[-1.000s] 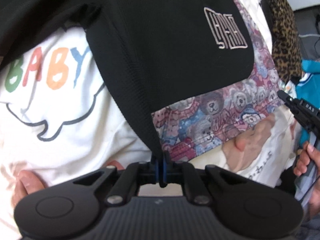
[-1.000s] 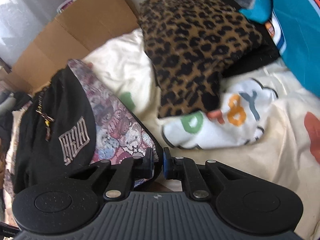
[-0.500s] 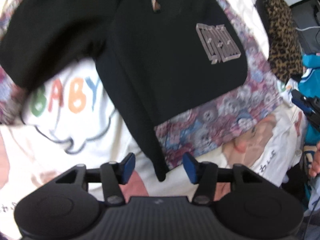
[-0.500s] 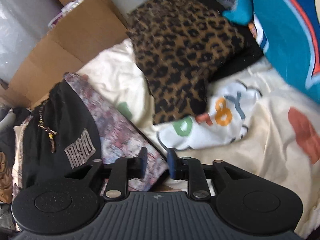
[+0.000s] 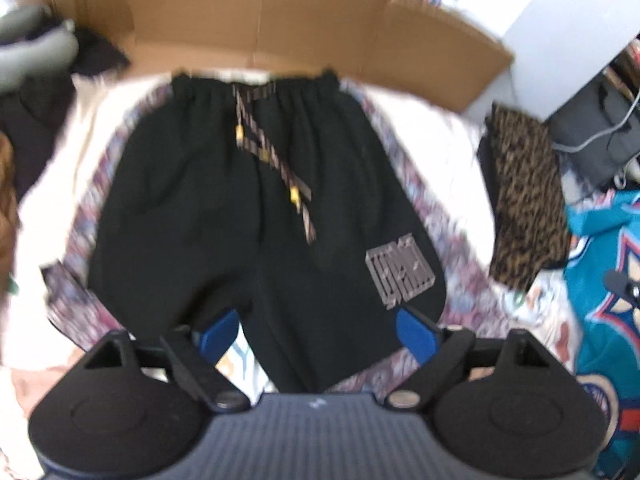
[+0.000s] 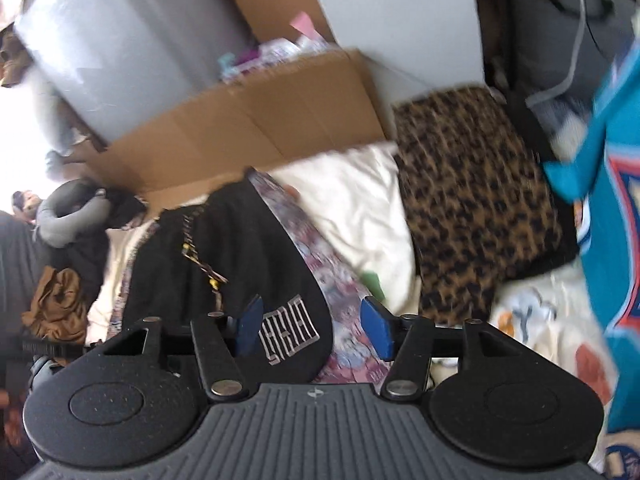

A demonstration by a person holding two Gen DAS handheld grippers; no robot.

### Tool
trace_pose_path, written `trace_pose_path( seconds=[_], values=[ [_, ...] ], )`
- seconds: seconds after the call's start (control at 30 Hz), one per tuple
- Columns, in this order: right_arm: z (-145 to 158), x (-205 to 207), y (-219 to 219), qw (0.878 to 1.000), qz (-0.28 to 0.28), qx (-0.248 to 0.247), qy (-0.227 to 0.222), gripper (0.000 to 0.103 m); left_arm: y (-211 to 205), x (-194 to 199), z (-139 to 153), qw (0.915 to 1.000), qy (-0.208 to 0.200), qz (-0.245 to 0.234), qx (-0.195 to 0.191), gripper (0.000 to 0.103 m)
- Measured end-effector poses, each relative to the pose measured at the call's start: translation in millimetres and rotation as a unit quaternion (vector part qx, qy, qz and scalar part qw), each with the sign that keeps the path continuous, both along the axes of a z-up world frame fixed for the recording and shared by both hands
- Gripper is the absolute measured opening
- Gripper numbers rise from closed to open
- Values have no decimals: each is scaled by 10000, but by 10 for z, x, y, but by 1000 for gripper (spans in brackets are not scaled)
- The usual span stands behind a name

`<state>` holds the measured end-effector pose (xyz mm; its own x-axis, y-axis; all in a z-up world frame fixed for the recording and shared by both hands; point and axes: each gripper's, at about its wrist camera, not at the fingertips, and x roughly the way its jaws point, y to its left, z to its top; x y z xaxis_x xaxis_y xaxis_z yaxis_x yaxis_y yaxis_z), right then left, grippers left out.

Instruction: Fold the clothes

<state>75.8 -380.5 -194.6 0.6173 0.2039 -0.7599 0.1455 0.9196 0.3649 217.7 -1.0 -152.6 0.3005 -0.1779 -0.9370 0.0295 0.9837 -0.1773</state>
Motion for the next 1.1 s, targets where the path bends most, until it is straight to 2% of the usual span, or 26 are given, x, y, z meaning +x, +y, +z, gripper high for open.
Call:
trace_pose_path(
  seconds=[0.17, 0.27, 0.47, 0.63, 0.83, 1.1],
  values=[
    [639, 71, 88, 9992, 185, -250, -263, 64, -3, 121, 549, 9988, -358, -305, 118, 89],
    [996, 98, 158, 9981, 275, -390, -380, 67, 7, 172, 867, 9973, -448, -575, 63, 89],
    [1547, 116, 293, 9961, 458, -547, -526, 67, 160, 241, 1486, 9951, -586, -800, 21, 89],
    [1898, 69, 399, 9959, 469, -540, -556, 67, 377, 261, 1980, 9929, -743, -924, 40, 89],
    [2284, -24, 507, 9976, 352, -187, -564, 69, 681, 224, 2418, 9918, -759, -1030, 17, 89],
    [2643, -194, 770, 9955, 281, 11, -903, 76, 1155, 1, 2774, 9893, -1119, -919, 171, 91]
  ],
)
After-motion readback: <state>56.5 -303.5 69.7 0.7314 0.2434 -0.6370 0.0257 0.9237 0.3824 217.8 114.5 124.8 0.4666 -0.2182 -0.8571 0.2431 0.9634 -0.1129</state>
